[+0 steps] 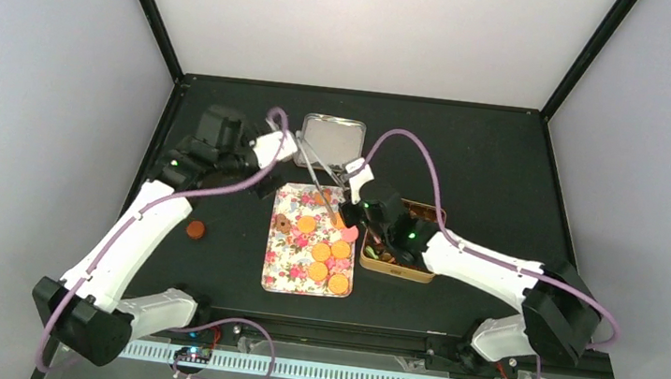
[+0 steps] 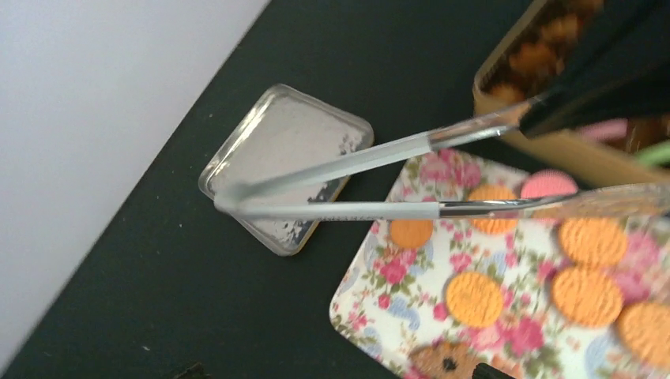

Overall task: Pack the cookies
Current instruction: Pass from the left arm to the right, then pass from the right arm to the left, then pass from the left arm to the right, then pick up the fake cookies from the plate.

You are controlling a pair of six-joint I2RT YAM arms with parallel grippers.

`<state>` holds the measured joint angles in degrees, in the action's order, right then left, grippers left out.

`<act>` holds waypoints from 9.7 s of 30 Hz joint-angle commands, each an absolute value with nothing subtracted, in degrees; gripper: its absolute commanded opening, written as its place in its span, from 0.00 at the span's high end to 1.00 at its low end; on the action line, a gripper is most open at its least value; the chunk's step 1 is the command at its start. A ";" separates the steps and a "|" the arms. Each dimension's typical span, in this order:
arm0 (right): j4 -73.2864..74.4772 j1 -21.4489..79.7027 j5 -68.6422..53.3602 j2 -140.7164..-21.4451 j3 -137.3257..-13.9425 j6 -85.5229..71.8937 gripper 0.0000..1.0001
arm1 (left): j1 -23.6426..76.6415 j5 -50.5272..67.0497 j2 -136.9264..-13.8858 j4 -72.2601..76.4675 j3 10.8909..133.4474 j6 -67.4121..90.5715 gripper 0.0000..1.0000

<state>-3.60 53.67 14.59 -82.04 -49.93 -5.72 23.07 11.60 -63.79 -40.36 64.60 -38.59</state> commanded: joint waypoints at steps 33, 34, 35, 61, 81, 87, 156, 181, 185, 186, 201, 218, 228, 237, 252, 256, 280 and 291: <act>-60.74 54.32 -1.65 -78.49 -48.31 -33.06 0.99 | 12.06 80.36 -64.03 -9.36 68.32 23.39 0.56; -61.19 54.50 -1.73 -78.89 -48.54 -33.12 0.99 | 12.11 80.41 -64.11 -8.09 68.37 24.57 0.58; -61.71 54.83 -1.75 -79.34 -48.72 -32.79 0.99 | 12.08 80.55 -64.09 -7.22 68.31 25.71 0.59; -1.72 36.80 -54.31 -73.77 -66.67 -11.75 0.12 | 21.48 61.70 -68.92 -66.78 79.29 -37.88 0.99; 2.28 40.45 -60.48 -80.16 -71.70 -9.50 0.10 | 29.34 44.50 -69.94 -72.24 78.87 -49.26 0.99; 1.17 43.17 -58.59 -81.03 -70.69 -9.14 0.15 | 29.62 43.20 -70.47 -71.40 79.68 -47.71 0.98; -3.35 45.24 -26.08 -72.03 -61.91 0.33 0.86 | 27.48 28.49 -70.64 -65.36 79.47 -41.52 0.36; -18.83 45.31 -4.73 -89.28 -58.01 -1.45 0.79 | -3.13 37.44 -81.30 -56.15 83.14 -29.92 0.01; -21.92 45.36 -2.55 -92.07 -57.76 -2.54 0.78 | -3.31 37.44 -81.33 -55.73 82.19 -29.96 0.01; -22.48 45.41 -2.16 -92.60 -57.68 -2.80 0.78 | -3.40 37.37 -81.48 -55.72 82.17 -29.96 0.01; -25.93 47.14 2.73 -95.85 -55.70 -3.39 0.67 | -4.33 38.01 -82.00 -56.07 82.83 -30.76 0.01; -25.94 48.87 3.71 -97.54 -53.48 -3.20 0.67 | -5.47 39.65 -83.05 -56.07 84.76 -29.79 0.01; -23.57 50.58 9.72 -98.60 -55.34 1.84 0.68 | -5.48 40.41 -82.94 -55.98 84.64 -29.77 0.01; -23.66 52.56 10.07 -97.31 -56.17 2.30 0.68 | -5.55 40.50 -82.71 -56.73 84.45 -30.54 0.01; -24.96 52.09 12.96 -93.89 -57.82 3.54 0.68 | -6.09 41.26 -83.05 -56.95 84.73 -30.59 0.01; -24.96 51.69 12.09 -94.57 -58.09 2.62 0.68 | -6.29 41.48 -83.24 -57.06 84.70 -30.59 0.01; -24.29 49.99 8.88 -99.79 -56.77 -2.06 0.72 | -7.08 42.37 -83.22 -57.82 84.66 -31.38 0.01; -23.69 49.74 11.91 -94.99 -57.20 -0.50 0.99 | -7.21 43.05 -83.23 -57.61 84.73 -31.17 0.01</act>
<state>-22.87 50.06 10.00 -98.37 -56.45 -1.39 -6.74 41.04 -82.63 -57.01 82.70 -30.46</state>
